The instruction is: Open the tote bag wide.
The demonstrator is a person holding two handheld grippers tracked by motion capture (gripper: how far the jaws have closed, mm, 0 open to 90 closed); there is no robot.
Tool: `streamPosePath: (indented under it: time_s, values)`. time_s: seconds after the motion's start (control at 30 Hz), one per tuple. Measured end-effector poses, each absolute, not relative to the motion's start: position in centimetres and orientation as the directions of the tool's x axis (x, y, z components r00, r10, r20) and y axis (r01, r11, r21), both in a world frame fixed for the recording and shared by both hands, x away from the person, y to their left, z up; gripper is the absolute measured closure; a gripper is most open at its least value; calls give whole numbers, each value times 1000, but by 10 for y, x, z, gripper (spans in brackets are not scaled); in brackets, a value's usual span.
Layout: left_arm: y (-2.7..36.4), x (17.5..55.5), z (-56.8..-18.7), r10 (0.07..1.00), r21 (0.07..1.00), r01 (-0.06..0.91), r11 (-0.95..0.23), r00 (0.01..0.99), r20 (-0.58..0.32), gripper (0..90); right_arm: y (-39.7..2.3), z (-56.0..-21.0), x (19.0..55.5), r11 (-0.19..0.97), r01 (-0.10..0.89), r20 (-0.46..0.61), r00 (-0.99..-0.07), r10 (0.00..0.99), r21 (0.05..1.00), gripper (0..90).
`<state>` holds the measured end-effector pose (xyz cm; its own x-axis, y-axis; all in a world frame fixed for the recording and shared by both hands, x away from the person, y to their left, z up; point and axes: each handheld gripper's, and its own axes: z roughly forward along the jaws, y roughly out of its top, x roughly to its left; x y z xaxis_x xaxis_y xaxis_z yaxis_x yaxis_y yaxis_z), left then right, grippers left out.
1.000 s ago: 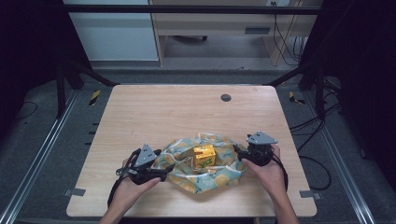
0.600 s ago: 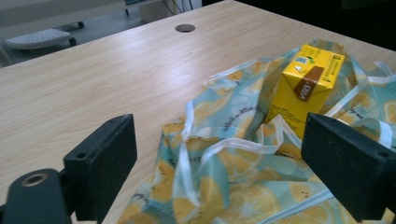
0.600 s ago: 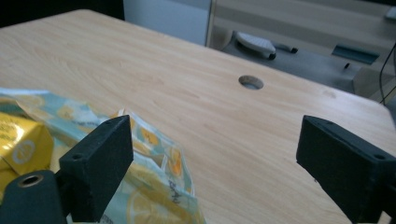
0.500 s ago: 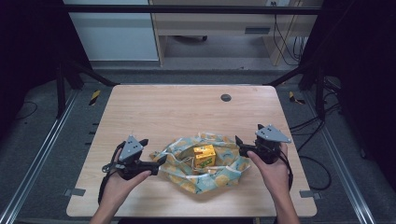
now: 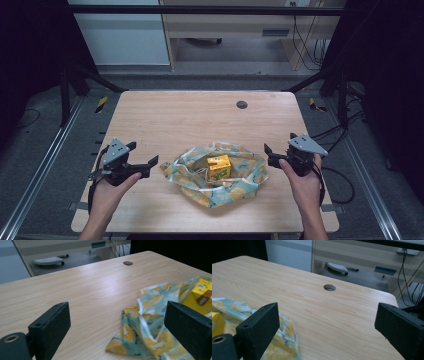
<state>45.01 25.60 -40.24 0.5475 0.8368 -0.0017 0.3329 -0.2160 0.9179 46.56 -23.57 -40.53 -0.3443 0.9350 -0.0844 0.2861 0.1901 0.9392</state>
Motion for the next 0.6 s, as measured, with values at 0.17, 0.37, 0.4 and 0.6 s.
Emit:
streamPosePath:
  time_s: [0.17,0.37,0.4,0.6]
  values:
    - [271,454,-405,854,917,344,-201,520,-8,55,-249,-409,467,181,305,-81,-314,946,935,61]
    - [288,459,-411,873,915,362,-178,487,-23,51,-262,-416,469,163,338,-63,-286,956,927,60]
    - [288,459,-411,873,915,362,-178,487,-23,51,-264,-418,469,159,347,-60,-281,958,924,60]
    - [305,464,-422,894,903,389,-183,448,-11,49,-275,-427,473,150,389,-49,-256,965,909,59]
